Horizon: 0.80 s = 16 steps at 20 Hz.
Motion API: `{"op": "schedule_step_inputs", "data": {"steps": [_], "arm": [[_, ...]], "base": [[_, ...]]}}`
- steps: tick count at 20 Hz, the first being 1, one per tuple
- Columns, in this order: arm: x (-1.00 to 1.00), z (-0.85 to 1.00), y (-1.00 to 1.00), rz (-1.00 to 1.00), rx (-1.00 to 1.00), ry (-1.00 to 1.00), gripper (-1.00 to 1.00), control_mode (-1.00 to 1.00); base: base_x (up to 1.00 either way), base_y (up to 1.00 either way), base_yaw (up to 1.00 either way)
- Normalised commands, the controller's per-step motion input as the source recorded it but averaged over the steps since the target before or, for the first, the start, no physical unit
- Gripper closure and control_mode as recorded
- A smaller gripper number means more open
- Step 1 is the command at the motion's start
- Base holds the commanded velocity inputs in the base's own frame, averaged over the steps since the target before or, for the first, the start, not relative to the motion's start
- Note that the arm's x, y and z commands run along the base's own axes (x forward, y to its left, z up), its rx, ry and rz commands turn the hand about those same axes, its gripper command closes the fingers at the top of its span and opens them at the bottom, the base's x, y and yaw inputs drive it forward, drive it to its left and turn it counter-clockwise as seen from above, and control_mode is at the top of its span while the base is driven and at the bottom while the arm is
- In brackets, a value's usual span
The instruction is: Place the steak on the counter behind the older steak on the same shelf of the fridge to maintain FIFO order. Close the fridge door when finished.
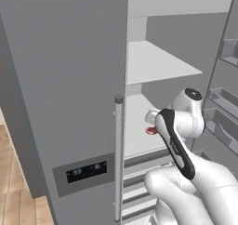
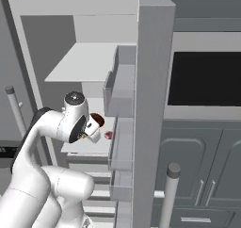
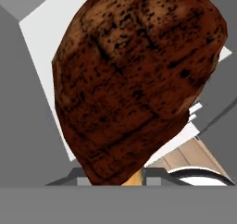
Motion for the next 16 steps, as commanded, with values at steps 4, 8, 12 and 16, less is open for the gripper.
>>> {"op": "schedule_step_inputs", "data": {"steps": [4, 8, 12, 16], "arm": [[0.57, -0.06, 0.20, 0.03, 0.00, 0.00, 1.00, -1.00], [0.37, -0.01, 0.00, 0.01, 0.00, 0.03, 1.00, -1.00], [0.58, -0.08, 0.05, 0.00, 0.00, -0.02, 1.00, -1.00], [0.50, -0.16, 0.05, 0.00, 0.00, -0.09, 1.00, -1.00]], "base": [[0.00, 0.00, 0.00], [0.00, 0.00, 0.00], [0.00, 0.00, 0.00], [0.00, 0.00, 0.00]]}}
